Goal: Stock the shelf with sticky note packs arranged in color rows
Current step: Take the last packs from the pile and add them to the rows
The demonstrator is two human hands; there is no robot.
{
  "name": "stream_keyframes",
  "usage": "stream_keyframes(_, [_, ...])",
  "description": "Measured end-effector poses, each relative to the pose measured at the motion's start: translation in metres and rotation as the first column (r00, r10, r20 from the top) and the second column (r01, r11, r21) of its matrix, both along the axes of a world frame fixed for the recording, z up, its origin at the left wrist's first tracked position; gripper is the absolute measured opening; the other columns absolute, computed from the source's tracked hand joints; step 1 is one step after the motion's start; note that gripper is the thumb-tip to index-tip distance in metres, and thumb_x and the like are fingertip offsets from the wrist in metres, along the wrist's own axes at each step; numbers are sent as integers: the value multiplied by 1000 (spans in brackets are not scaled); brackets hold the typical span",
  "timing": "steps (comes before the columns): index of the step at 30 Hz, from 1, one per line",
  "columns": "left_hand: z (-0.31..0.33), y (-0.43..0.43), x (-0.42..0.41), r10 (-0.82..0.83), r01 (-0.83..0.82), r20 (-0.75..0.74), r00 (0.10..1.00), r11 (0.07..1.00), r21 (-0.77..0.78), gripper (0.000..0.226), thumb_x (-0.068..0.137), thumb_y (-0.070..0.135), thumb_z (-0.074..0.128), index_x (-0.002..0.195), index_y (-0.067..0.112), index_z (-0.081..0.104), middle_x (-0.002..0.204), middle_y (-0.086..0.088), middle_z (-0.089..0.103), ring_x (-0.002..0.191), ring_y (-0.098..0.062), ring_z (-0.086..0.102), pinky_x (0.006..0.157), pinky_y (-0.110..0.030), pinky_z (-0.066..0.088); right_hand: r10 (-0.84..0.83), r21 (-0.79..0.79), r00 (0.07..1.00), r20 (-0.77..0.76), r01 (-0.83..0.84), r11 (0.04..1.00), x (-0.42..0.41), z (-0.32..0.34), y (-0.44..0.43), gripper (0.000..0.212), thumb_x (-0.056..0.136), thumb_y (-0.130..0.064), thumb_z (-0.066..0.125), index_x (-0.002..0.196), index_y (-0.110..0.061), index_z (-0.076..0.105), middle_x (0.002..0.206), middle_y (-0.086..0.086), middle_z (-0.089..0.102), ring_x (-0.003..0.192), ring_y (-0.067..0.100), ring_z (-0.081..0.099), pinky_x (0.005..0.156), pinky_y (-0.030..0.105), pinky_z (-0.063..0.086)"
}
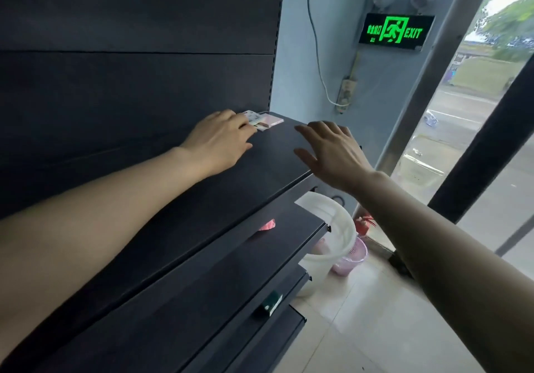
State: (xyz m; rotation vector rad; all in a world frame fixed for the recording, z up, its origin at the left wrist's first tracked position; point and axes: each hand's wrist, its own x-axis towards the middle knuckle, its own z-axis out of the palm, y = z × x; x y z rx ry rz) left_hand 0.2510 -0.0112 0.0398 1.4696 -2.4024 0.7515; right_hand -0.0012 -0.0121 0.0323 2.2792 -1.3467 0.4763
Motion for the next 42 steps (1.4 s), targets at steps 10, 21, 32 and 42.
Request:
stream_keyframes(10, [-15, -125, -15, 223, -195, -88, 971, 947, 255, 39, 100, 34, 42, 135, 18, 45, 136, -4, 44, 122, -27, 43, 90, -42, 47, 56, 127, 998, 19, -58, 990, -20, -2, -129, 52, 98, -49, 43, 142, -21, 44, 134, 7, 54, 125, 33, 47, 101, 42, 36])
stream_keyframes(21, [-23, -228, -30, 492, -321, -236, 838, 794, 516, 41, 100, 40, 38, 133, 17, 45, 136, -4, 46, 123, -28, 46, 98, -38, 38, 303, 403, 953, 14, -282, 871, -15, 2, -266, 61, 91, -36, 57, 147, -24, 35, 137, 10, 51, 124, 32, 48, 99, 37, 40])
stream_keyframes(32, [-28, -226, -39, 657, -413, -335, 675, 713, 567, 58, 78, 59, 64, 117, 22, 43, 122, -3, 48, 107, -23, 49, 82, -33, 39, 462, 616, 887, -12, -357, 702, 19, -8, -337, 62, 93, -50, 52, 146, -21, 34, 148, 1, 43, 133, 25, 42, 107, 31, 33])
stream_keyframes(42, [-16, -190, -19, 577, -412, -585, 570, 817, 403, 54, 71, 31, 81, 118, 24, 56, 116, 3, 41, 103, -15, 51, 86, -25, 40, 334, 671, 939, 76, -296, 680, 30, -4, -338, 76, 79, -62, 65, 145, -37, 37, 142, -1, 42, 135, 25, 24, 108, 33, 25])
